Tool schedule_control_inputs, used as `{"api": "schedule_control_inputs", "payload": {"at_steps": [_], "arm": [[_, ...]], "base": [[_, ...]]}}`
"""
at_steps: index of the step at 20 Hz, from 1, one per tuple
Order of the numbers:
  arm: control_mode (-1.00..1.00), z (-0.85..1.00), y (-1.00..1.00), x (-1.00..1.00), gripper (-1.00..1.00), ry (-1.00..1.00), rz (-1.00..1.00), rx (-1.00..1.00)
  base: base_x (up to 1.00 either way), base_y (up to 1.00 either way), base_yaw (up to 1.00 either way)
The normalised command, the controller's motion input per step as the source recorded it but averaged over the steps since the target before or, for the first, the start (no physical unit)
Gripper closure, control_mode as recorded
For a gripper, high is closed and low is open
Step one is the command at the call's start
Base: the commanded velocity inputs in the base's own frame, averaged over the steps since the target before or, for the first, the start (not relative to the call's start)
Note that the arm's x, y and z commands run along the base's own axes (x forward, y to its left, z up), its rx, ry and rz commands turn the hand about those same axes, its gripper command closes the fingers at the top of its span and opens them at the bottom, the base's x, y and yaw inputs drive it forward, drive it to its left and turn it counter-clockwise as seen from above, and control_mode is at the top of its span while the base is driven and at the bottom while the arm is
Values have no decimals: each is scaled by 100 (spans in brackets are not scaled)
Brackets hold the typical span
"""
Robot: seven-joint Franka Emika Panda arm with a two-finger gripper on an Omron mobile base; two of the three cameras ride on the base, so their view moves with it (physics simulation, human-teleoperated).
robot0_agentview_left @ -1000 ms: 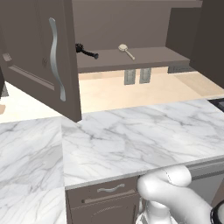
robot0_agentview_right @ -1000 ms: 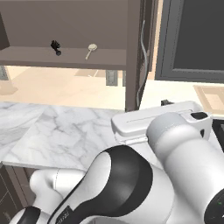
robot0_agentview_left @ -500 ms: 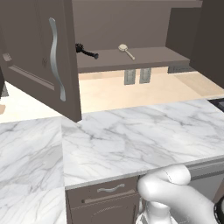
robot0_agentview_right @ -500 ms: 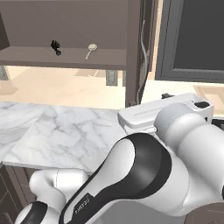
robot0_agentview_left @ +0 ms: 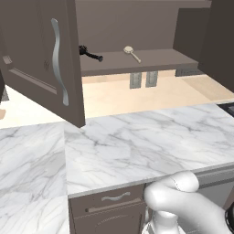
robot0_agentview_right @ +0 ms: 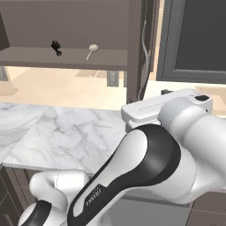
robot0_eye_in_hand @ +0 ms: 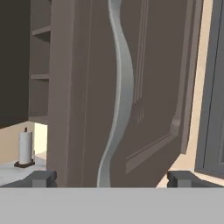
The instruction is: Pick up the dish brush and dish brush from the sink, and place them back in the cabinet, and close the cabinet doors.
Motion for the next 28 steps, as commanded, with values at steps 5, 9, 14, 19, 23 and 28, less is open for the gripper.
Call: {"api": "schedule_control_inputs", "payload": {"at_steps": [5, 9, 14, 19, 23, 28], "arm": [[-100, 0, 0, 13, -100, 0, 8, 0], [-100, 0, 4, 1, -100, 0, 12, 0], [-100, -1, 8, 1, -100, 0, 13, 0], [-100, -6, 20, 9, -100, -3, 14, -1], [-100, -12, 34, 19, -100, -6, 16, -1], [-100, -12, 38, 25, -100, -5, 17, 0]], "base": [[0, 0, 0], [0, 0, 0], [0, 0, 0], [0, 0, 0], [0, 0, 0], [0, 0, 0]]}}
